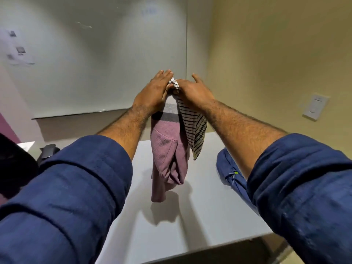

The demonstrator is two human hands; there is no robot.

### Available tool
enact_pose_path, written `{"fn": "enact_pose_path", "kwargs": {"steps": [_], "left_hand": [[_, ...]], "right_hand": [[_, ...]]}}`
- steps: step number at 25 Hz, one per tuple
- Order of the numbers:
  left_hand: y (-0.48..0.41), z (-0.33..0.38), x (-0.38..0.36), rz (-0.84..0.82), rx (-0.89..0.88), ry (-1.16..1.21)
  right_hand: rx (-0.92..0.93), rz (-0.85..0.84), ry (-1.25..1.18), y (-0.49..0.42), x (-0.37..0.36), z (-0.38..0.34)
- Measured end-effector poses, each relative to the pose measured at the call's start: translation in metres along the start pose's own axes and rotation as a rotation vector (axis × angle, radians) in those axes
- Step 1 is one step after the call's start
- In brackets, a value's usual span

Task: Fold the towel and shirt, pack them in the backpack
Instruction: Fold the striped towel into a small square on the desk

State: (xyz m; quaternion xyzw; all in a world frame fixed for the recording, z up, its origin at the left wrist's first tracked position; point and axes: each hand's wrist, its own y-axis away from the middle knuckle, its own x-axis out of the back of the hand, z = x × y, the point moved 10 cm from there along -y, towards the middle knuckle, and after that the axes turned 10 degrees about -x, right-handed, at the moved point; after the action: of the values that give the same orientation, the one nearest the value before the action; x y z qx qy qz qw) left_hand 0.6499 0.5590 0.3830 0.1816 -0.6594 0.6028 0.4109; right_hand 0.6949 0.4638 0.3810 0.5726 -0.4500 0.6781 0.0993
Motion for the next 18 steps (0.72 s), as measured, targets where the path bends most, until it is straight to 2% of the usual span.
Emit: {"fn": "enact_pose_path", "kwargs": {"steps": [11,18], "left_hand": [[-0.017,-0.188,-0.041,-0.007,0.185,-0.006],[-0.021,-0.29,-0.081,-0.056,0.325,-0.115]], "right_hand": [[0.135,-0.029,-0.084,-0.149,-0.114,-0.045],[0.233,-0.099,-0.116,-0.228,-0.207,-0.061]]}}
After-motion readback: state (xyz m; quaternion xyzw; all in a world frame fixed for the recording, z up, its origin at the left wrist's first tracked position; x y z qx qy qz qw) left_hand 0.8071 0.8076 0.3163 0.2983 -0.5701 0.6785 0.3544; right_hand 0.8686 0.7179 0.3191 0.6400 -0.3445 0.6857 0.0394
